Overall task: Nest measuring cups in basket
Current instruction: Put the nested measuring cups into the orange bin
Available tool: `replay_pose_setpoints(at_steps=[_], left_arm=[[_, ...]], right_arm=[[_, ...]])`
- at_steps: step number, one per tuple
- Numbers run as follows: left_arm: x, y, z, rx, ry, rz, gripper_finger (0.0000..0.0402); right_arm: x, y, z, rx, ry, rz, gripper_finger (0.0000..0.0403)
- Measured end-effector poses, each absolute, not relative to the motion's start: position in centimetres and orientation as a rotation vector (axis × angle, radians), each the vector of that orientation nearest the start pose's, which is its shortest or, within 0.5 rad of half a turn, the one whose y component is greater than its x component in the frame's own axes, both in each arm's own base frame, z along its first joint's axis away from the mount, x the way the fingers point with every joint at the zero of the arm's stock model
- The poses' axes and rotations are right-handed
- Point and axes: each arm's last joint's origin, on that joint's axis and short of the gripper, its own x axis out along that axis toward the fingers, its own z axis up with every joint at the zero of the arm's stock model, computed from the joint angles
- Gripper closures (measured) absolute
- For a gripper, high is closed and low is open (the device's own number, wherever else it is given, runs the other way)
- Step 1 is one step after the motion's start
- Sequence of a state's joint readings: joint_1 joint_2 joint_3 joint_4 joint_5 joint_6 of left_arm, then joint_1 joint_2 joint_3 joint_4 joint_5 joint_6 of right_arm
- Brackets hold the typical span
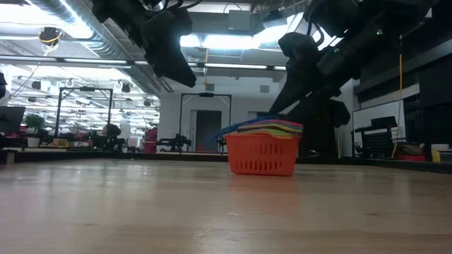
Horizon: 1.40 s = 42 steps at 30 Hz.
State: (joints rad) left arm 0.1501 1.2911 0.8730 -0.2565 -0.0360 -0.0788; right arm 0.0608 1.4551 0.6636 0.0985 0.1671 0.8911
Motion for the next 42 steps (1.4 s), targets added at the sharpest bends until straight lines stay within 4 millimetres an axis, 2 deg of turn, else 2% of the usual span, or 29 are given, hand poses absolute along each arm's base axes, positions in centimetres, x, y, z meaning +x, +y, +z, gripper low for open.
replay_pose_setpoints(at_steps=[5,16,22,35,42], left_arm=[[26.9,4.2,25.3,-0.115,0.652,0.205,0.028],[27.0,4.2,25.5,-0.163,0.626,0.222,0.028],[27.0,4.2,25.5,-0.164,0.626,0.222,0.028],[27.2,4.2,25.8,-0.16,0.582,0.227,0.028],[29.2,4.6,24.8,-0.142,0.521,0.253,0.028]], right_arm=[[27.8,1.2,17.6,0.796,0.573,-0.392,0.0244],[26.3,1.2,21.5,0.802,0.435,-0.319,0.0244],[25.7,1.2,22.6,0.815,0.407,-0.28,0.0244],[25.5,1.2,22.6,0.813,0.424,-0.283,0.0244],[25.2,1.2,22.1,0.801,0.479,-0.308,0.0244]])
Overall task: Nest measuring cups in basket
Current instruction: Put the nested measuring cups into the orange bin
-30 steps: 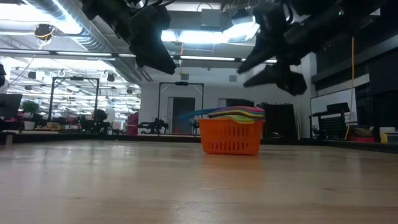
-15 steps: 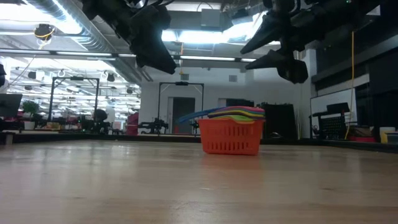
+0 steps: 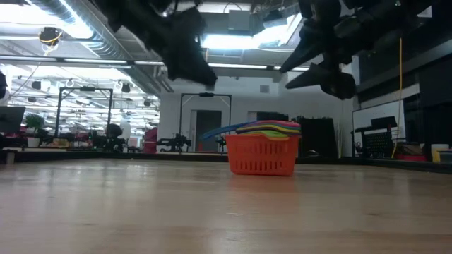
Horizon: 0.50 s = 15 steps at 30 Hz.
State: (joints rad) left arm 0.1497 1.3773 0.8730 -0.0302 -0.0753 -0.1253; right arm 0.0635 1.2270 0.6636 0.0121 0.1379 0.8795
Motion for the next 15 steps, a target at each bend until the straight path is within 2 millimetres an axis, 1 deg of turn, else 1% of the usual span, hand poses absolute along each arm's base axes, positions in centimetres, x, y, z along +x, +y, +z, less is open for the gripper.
replay_pose_setpoints(at_steps=[8,15], left_arm=[[31.1,5.4,20.2,-0.082,0.666,0.419,0.028],[32.2,5.7,16.4,-0.066,0.782,0.444,0.028]], right_arm=[[25.0,1.2,21.8,0.793,0.518,-0.326,0.0244],[25.0,1.2,21.8,0.794,0.517,-0.326,0.0244]])
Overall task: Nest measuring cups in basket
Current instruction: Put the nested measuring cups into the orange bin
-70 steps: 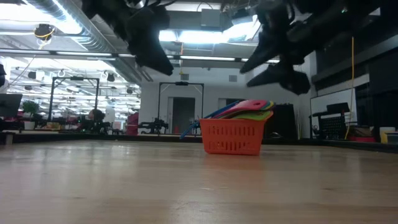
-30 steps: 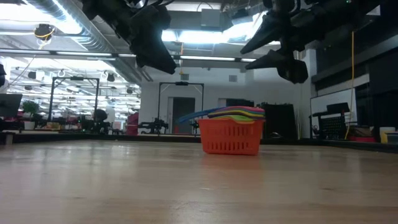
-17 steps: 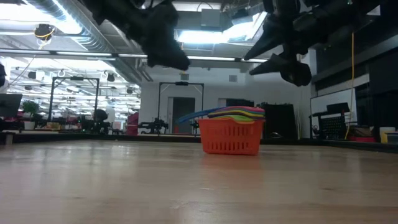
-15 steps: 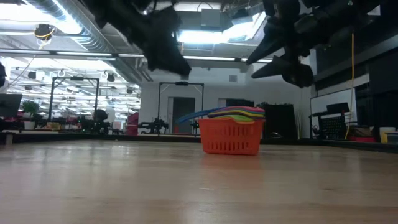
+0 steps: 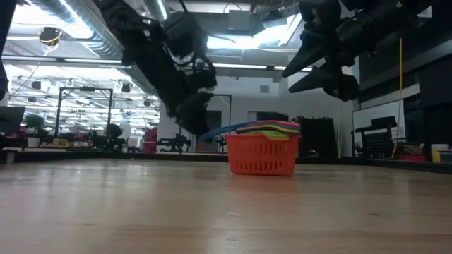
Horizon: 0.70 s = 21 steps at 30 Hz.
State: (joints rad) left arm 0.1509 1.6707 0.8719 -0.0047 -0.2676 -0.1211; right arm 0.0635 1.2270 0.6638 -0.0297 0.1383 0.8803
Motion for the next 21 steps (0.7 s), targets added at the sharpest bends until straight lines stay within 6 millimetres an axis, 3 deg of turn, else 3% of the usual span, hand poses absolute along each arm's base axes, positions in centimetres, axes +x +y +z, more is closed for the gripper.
replay_pose_setpoints(at_steps=[5,12,21], left_arm=[[32.5,5.5,14.8,-0.085,0.837,0.4,0.028],[32.7,4.2,14.9,-0.127,0.836,0.268,0.028],[33.0,1.0,15.0,-0.135,0.829,0.192,0.028]], right_arm=[[25.0,1.2,21.8,0.794,0.516,-0.325,0.0244],[25.0,1.2,21.8,0.794,0.516,-0.326,0.0244],[25.0,1.2,21.8,0.794,0.515,-0.326,0.0244]])
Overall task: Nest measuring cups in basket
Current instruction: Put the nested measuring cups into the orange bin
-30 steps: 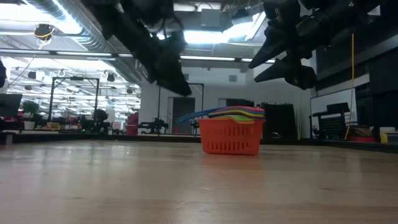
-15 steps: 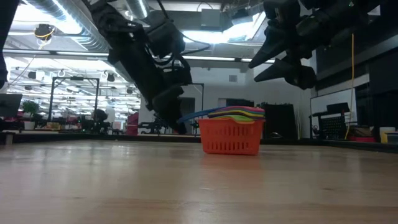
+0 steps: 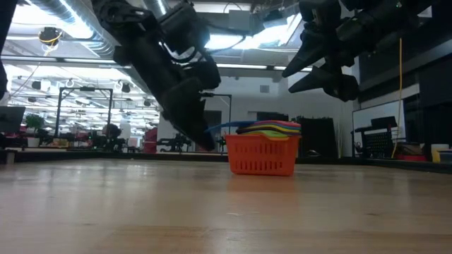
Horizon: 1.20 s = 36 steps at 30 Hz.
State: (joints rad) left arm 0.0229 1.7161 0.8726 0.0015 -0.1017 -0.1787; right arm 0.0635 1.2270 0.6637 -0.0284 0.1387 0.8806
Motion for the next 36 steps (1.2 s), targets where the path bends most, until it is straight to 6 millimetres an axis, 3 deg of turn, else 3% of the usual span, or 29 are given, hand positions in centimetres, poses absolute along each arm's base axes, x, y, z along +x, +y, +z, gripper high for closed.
replay_pose_setpoints(at_steps=[10,22,36], left_arm=[[33.5,-1.8,15.4,-0.112,0.764,0.107,0.028],[33.5,-3.8,15.6,-0.093,0.742,0.05,0.028],[34.4,-5.6,17.1,-0.106,0.546,-0.016,0.028]], right_arm=[[25.0,1.2,21.8,0.795,0.516,-0.326,0.0244],[25.0,1.2,21.8,0.795,0.515,-0.326,0.0244],[25.0,1.2,21.8,0.796,0.515,-0.326,0.0244]])
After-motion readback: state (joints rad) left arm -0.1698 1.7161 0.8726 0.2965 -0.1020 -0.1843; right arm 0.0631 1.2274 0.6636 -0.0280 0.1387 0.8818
